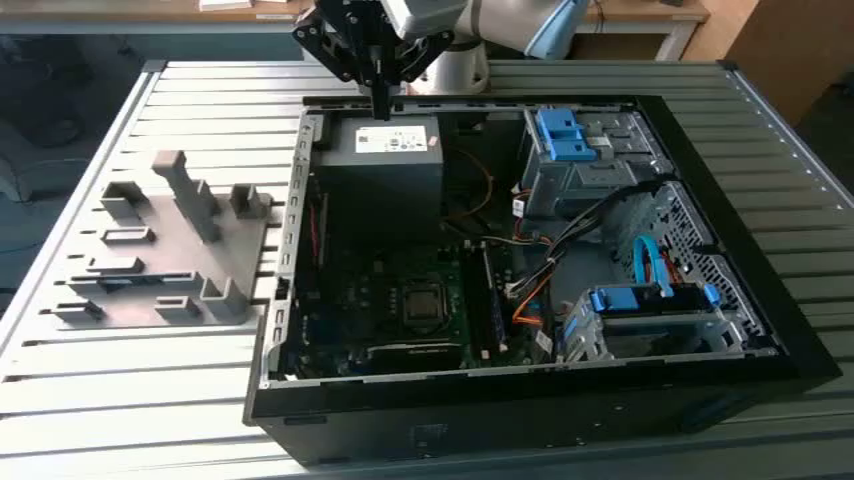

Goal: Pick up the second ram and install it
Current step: 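Reach for the second ram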

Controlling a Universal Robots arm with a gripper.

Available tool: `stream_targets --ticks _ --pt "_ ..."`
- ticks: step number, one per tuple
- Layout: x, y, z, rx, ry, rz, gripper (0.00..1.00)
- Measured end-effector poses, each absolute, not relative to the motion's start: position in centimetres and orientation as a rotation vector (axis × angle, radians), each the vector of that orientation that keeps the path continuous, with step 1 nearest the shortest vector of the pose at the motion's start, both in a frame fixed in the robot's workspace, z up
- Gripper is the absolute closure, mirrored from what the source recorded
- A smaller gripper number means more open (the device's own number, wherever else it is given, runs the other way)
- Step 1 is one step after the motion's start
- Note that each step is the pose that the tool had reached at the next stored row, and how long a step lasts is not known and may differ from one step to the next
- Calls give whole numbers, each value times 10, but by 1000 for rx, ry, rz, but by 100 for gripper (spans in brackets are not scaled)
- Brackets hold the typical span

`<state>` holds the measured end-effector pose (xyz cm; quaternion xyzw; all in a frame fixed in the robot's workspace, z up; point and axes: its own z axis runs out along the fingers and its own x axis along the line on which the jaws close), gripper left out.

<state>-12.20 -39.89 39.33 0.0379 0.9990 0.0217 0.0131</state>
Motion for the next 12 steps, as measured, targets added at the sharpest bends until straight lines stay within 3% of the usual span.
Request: stream_targets --ticks 12 --pt "-135 -399 393 118 3111 68 90"
